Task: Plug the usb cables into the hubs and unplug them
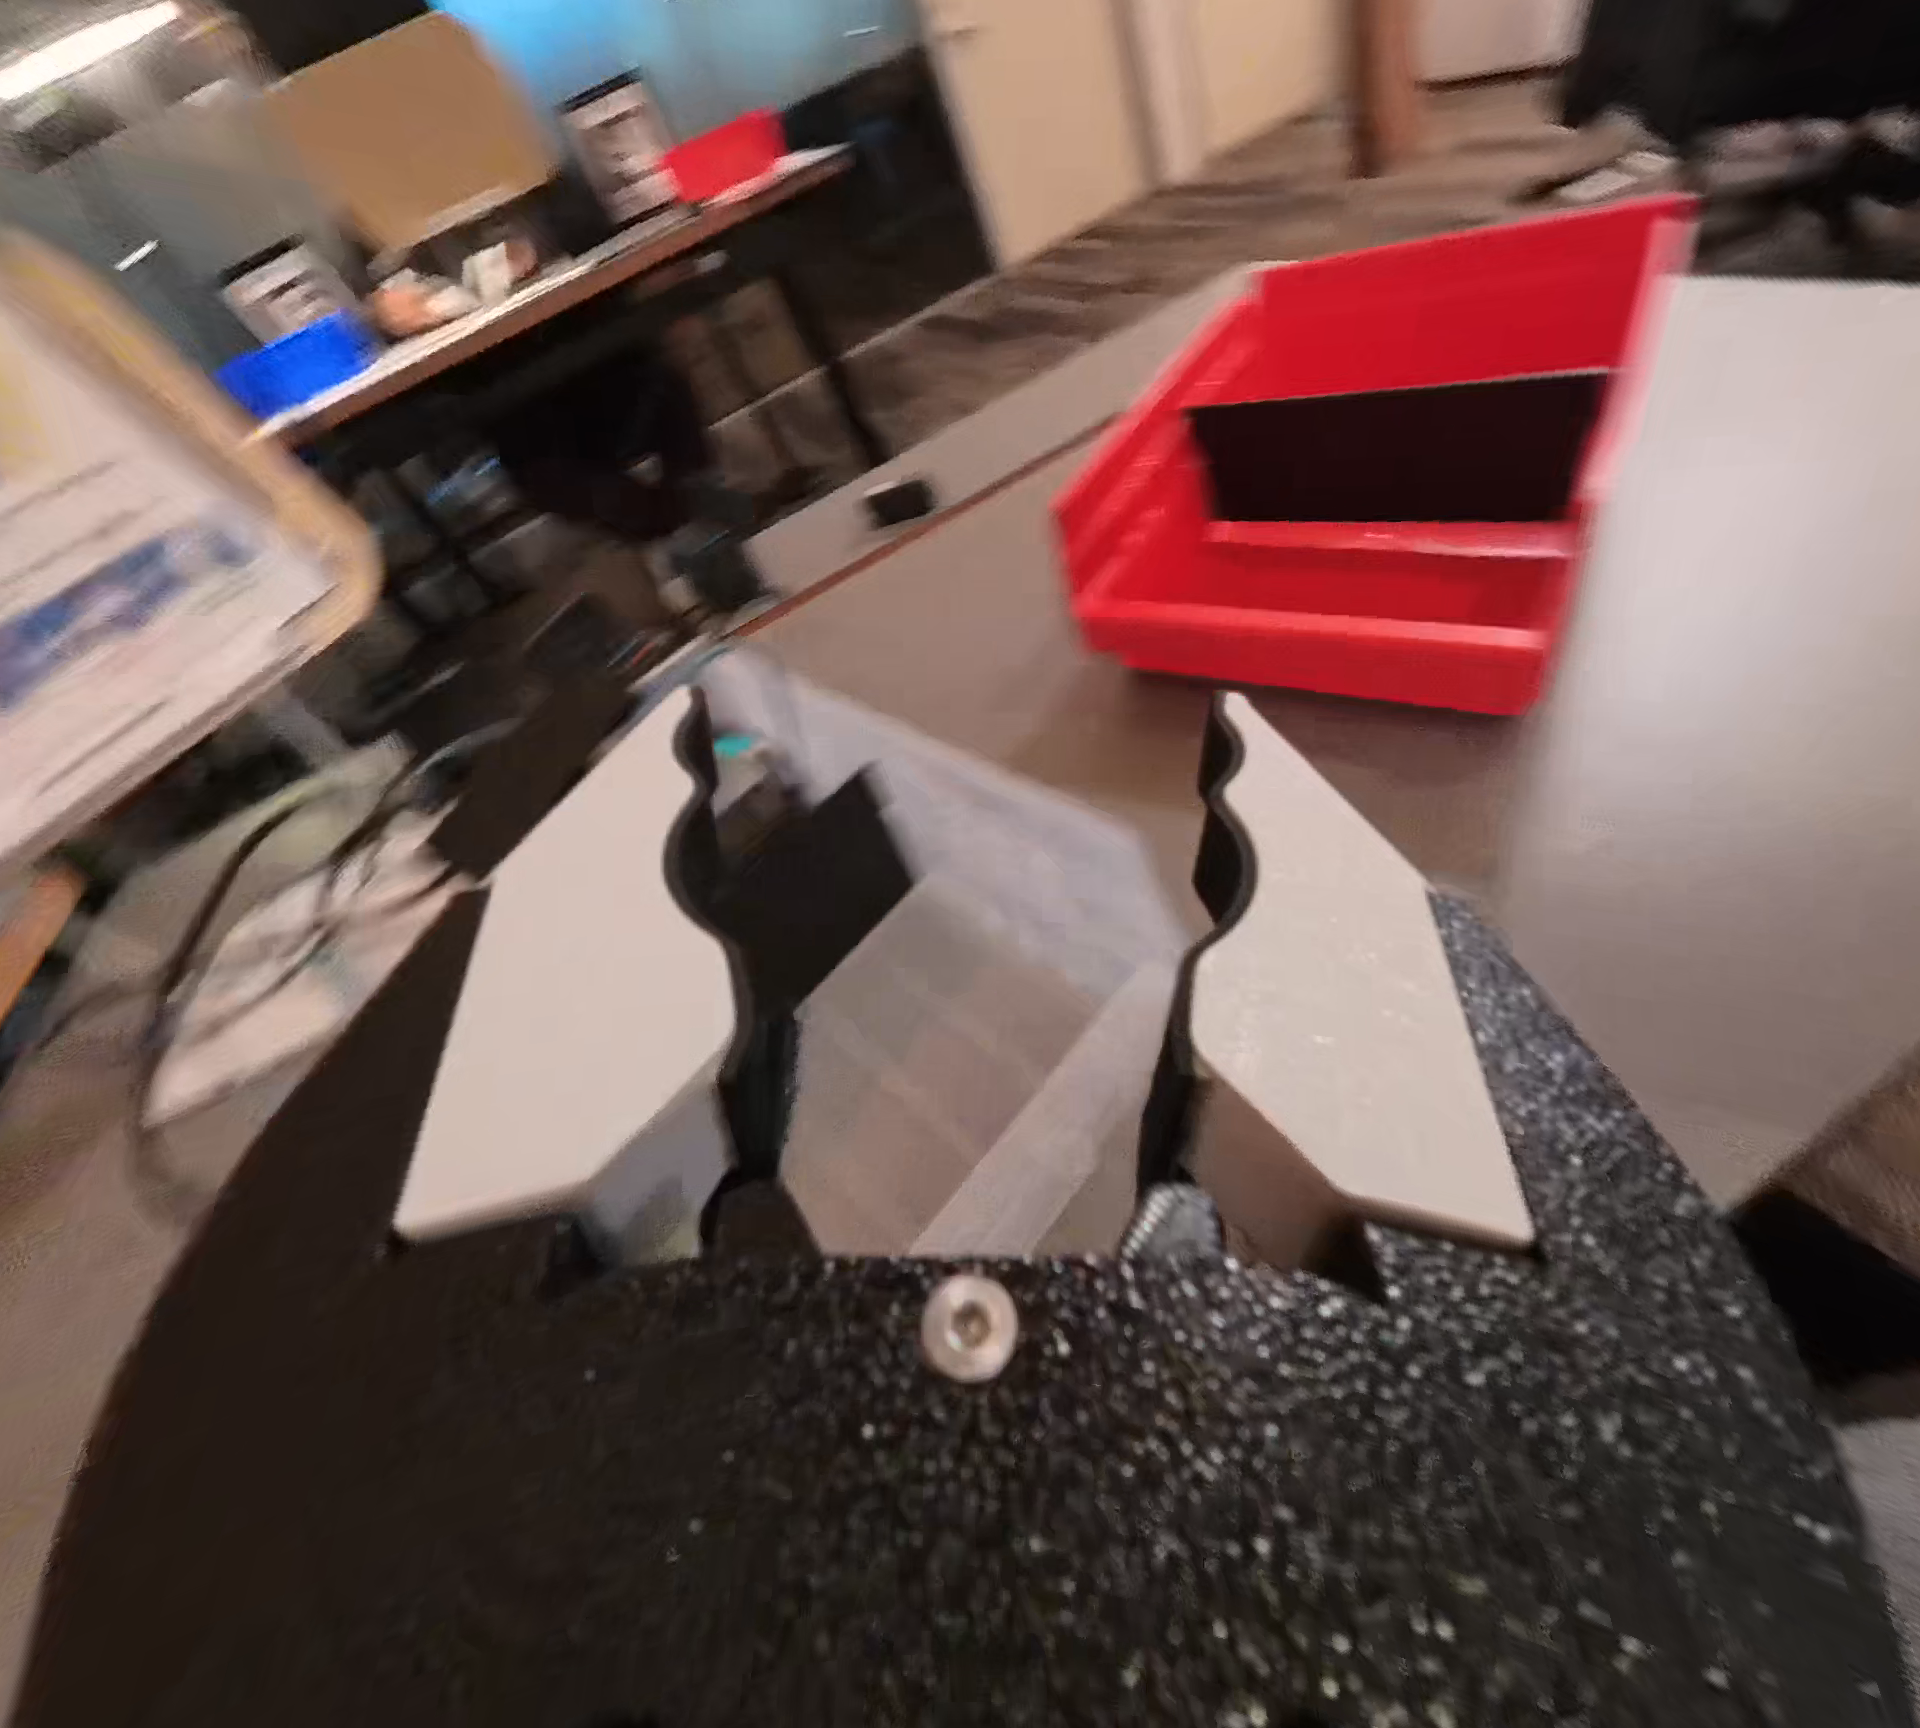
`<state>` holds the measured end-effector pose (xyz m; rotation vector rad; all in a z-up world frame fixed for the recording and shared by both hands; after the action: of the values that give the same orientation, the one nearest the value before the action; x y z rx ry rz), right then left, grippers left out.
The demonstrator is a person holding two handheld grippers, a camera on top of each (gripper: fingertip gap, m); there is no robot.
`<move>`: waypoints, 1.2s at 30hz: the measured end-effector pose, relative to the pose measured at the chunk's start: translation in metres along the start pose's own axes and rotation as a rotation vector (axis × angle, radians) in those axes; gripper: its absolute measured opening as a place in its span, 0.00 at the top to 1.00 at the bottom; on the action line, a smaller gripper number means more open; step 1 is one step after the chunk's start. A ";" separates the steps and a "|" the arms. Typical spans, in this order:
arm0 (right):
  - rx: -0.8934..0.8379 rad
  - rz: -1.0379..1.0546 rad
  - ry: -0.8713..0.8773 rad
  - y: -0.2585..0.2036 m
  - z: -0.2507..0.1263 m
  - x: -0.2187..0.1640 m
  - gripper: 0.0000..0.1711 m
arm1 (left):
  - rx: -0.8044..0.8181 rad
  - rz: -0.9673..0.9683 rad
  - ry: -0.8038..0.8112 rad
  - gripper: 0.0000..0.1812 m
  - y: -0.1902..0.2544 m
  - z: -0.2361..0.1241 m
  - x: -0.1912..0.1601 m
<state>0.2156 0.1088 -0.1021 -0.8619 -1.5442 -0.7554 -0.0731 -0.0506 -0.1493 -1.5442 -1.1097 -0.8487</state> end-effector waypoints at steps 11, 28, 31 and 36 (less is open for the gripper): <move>-0.138 -0.066 -0.167 -0.041 0.053 -0.109 0.27 | 0.109 -0.406 -0.263 0.33 -0.111 -0.040 -0.145; -0.301 -0.030 -0.328 0.002 0.060 -0.155 0.43 | 0.022 -0.408 -0.088 0.46 -0.126 -0.017 -0.171; -0.356 0.022 -0.330 0.038 0.043 -0.155 0.58 | 0.095 -0.433 -0.116 0.53 -0.146 -0.023 -0.182; -0.266 0.080 -0.375 0.066 0.047 -0.159 0.89 | 0.057 -0.422 -0.180 0.72 -0.154 -0.021 -0.184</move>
<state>0.2601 0.1645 -0.2659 -1.3143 -1.7465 -0.7824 -0.2786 -0.1033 -0.2632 -1.3784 -1.6134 -0.9582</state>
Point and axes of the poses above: each gripper's, where its closed fingertips meet, z out along the fingers, x out of its top, y = z × x across the jaws, the point moved 4 cm from there along -z, back along the fingers, and after that the axes turned 5 degrees about -y, right-handed, at the moved point
